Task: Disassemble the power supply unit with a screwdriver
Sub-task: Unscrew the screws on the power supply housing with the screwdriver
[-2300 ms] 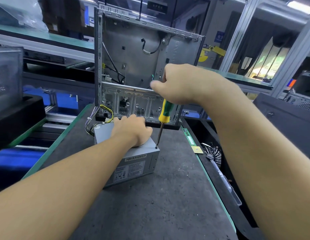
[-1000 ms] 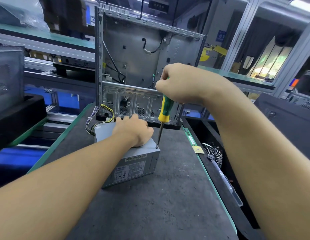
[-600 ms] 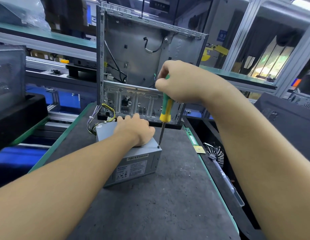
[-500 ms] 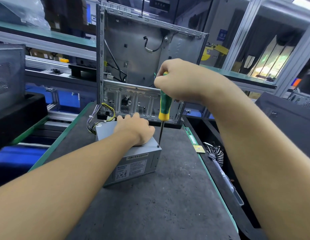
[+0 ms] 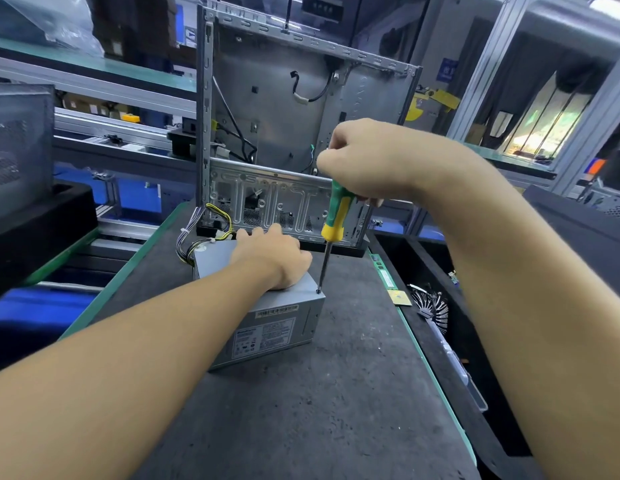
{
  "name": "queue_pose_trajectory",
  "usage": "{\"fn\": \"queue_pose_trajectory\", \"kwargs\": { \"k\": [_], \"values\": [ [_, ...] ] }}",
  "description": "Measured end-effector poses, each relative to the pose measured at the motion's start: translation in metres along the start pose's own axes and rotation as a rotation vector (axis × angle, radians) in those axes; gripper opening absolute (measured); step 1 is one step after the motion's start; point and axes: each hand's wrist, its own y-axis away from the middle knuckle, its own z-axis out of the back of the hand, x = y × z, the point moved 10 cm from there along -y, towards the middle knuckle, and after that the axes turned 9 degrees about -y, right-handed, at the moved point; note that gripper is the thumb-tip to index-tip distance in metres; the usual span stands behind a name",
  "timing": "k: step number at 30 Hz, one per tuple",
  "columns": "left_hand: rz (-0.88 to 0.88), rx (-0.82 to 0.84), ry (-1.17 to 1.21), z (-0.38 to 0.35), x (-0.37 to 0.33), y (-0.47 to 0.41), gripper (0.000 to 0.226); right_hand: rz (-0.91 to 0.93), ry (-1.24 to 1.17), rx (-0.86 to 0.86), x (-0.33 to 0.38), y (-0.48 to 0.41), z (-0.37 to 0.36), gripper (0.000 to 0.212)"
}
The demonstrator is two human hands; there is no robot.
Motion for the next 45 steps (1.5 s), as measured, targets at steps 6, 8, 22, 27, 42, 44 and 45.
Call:
{"fn": "queue_pose_trajectory", "kwargs": {
  "k": [6,8,22,27,42,44,45],
  "values": [
    [-0.004,-0.001,-0.006,0.000,0.000,0.000,0.048,0.023,0.146,-0.154,-0.004,-0.004,0.010,0.034],
    [-0.005,-0.006,-0.011,0.000,0.000,0.000,0.049,0.039,0.039,-0.110,-0.004,-0.004,0.007,0.022],
    [0.000,-0.012,-0.017,-0.003,0.001,-0.004,0.050,0.100,0.037,-0.080,0.001,-0.005,0.006,0.015],
    [0.006,-0.008,-0.013,-0.002,0.000,-0.005,0.049,0.098,0.033,-0.045,0.003,-0.001,0.005,0.022],
    [-0.006,-0.026,-0.012,-0.001,0.001,-0.004,0.049,0.111,0.041,-0.077,0.005,-0.003,0.007,0.020],
    [-0.013,-0.021,-0.021,-0.001,0.000,-0.004,0.052,0.073,0.137,-0.124,0.000,-0.003,0.008,0.026],
    [-0.017,-0.018,-0.024,-0.001,-0.001,-0.004,0.053,0.070,0.174,-0.149,-0.001,-0.003,0.009,0.029]
  ]
}}
